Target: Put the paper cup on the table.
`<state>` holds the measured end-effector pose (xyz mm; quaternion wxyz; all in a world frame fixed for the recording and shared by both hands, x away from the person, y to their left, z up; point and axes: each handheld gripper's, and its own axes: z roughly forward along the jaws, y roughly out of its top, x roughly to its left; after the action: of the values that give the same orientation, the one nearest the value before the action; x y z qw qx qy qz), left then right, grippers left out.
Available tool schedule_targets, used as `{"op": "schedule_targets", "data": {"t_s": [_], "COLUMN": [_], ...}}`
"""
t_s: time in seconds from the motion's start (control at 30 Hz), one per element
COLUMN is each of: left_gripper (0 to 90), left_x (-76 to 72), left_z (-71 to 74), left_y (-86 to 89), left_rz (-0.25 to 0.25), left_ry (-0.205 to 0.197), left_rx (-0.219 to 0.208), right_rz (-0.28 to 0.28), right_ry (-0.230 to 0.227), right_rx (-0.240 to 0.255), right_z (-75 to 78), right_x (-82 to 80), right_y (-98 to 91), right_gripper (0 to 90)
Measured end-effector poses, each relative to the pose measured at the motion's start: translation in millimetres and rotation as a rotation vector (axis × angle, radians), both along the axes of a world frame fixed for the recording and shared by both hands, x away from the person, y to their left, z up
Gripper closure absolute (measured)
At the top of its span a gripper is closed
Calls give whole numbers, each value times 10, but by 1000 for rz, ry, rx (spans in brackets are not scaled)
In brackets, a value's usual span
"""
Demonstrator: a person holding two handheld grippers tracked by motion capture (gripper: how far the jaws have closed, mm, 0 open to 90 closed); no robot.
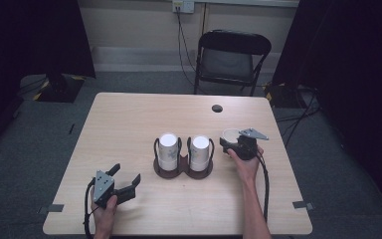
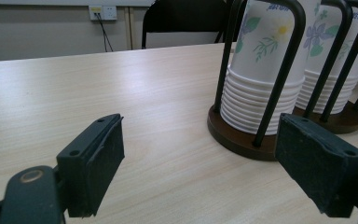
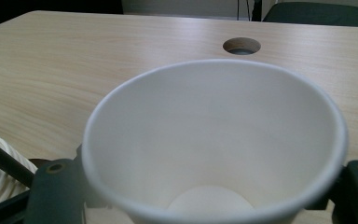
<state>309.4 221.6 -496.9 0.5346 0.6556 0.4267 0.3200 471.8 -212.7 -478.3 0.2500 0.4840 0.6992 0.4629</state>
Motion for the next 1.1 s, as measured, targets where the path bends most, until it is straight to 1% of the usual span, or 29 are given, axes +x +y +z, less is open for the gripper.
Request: {"op": "schedule_targets", "data": {"t_s": [0.1,0.17,0.27,0.33,0.43,0.5,0.6,0.8,0.83,0.93,1.1], "left_gripper": [158,158,158,158,158,158,158,158,158,158,158], "left_x": [-1,0,-1,-2,0,-1,-1,1,2,4,6], "left_z": [0,0,0,0,0,-1,-1,-1,-1,-1,-1], "left_y": [3,3,4,4,5,6,6,9,9,11,11], "left_rz": [-3,-3,-3,-3,-2,-3,-2,2,3,5,9], "left_ry": [-1,0,-1,-2,-2,-2,-3,1,2,3,4], "left_rx": [3,2,1,1,-2,-3,-4,-10,-11,-11,-15], "right_rz": [1,4,4,4,5,7,1,-6,-11,-7,-5], "right_ry": [10,11,21,25,34,40,55,63,73,83,87], "right_rx": [2,-10,-8,-24,-26,-37,-45,-50,-51,-56,-55], "right_z": [-27,-36,-44,-63,-81,-93,-121,-145,-147,-137,-105], "right_x": [6,7,4,4,-4,-7,-9,-31,-41,-62,-95], "right_y": [6,9,8,9,5,1,-16,-39,-52,-59,-57], "right_gripper": [257,263,264,263,259,255,229,200,174,167,145]}}
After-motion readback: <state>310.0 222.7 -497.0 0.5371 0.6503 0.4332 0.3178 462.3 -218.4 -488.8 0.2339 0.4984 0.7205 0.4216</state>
